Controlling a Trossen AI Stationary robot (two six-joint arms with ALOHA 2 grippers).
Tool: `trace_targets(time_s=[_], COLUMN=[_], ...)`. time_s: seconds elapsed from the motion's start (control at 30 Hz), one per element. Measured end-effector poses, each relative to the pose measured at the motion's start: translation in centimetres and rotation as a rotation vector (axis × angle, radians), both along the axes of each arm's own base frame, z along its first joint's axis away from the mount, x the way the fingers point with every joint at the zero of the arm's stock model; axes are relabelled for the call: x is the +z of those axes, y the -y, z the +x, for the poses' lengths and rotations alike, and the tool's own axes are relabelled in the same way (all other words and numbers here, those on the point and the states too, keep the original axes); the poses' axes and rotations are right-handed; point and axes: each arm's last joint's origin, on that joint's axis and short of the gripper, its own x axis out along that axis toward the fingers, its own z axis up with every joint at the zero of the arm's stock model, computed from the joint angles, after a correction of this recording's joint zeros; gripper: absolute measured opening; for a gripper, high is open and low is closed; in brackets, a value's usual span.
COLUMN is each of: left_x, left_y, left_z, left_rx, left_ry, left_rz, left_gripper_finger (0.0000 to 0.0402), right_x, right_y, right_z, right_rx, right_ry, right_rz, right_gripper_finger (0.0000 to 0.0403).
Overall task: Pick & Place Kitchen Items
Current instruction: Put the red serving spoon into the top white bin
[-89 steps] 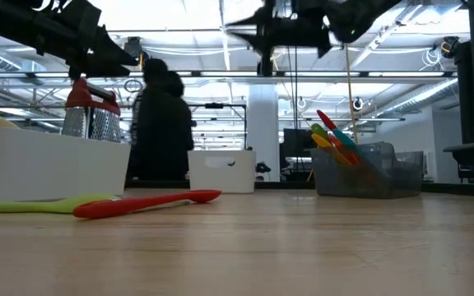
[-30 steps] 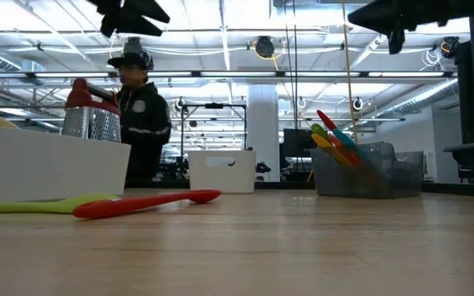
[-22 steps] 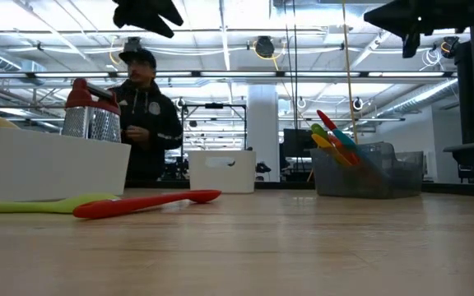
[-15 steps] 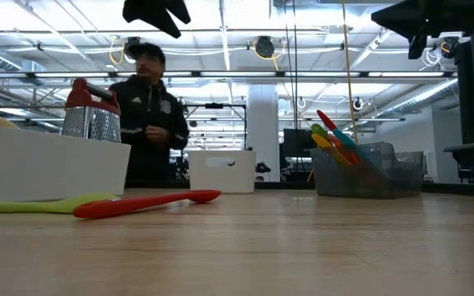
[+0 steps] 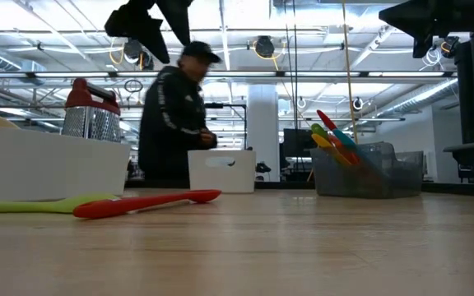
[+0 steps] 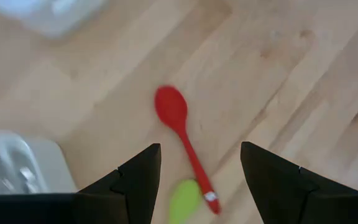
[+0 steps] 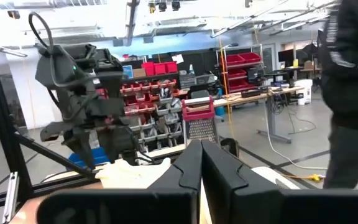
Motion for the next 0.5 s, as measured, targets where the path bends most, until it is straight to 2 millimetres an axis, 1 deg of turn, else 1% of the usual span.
trace_targets(time_s=[0.1,0.23,0.33,0.5], left_x=[-0.9,-2.4,-3.4,-4.6], left_y=[0.2,0.5,0.7,0.8], left_z=[0.6,1.2,1.6,2.3], left_rx=[0.089,0.173,0.201,0.229], left_ry=[-0.028,-0.107,-0.149,-0.182], left_rz=[-0.084,-0.151,-0.190,-0.196], left_gripper_finger=[0.0228,0.0228,0.0228,0.0228], right_x=[0.0,-0.1,-0.3,-0.8], right_y=[0.0,-0.2,-0.2,-0.3], right_z=[-0.2,-0.6,-0.9,-1.3], right_rx=[-0.001,0.020,0.022,0.021], right_ry=[0.008,0.003,-0.008,-0.042], right_rz=[-0.011,-0.032,-0.024,-0.018], right_gripper_finger=[0.0001,0.0001,0.0001,0.0001])
